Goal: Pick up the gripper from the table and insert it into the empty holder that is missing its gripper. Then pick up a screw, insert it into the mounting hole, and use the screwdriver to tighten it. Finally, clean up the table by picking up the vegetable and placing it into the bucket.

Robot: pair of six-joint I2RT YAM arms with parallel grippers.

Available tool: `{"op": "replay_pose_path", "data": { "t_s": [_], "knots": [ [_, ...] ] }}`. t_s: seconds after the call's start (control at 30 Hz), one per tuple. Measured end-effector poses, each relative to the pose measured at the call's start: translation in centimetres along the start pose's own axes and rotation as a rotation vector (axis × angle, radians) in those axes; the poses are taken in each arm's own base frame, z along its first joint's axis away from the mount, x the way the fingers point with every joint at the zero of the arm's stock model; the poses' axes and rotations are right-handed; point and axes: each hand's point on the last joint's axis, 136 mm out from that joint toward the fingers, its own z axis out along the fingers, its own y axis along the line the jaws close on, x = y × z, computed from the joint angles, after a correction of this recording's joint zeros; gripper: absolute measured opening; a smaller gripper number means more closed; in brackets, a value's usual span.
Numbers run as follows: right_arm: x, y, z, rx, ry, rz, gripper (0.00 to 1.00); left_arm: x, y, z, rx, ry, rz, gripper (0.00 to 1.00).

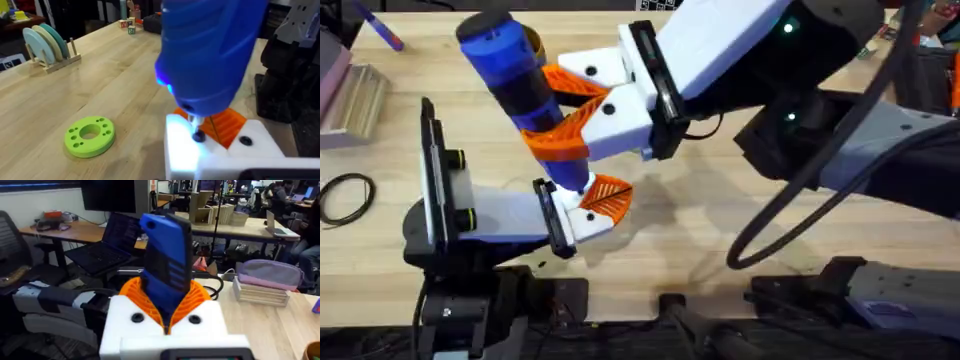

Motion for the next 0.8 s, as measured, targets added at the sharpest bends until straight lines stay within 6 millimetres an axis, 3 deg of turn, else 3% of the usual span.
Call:
{"op": "replay_pose_path", "data": {
  "t_s": [0.5, 0.8],
  "knots": [
    [-0.1, 0.0, 0.0, -0.001, -0.004, -0.002, 0.023, 0.0, 0.0, 0.0, 0.0, 0.0, 0.0, 0.012],
    [-1.6, 0.5, -0.1, -0.015, -0.046, -0.053, 0.023, 0.0, 0.0, 0.0, 0.0, 0.0, 0.0, 0.012]
  ]
}}
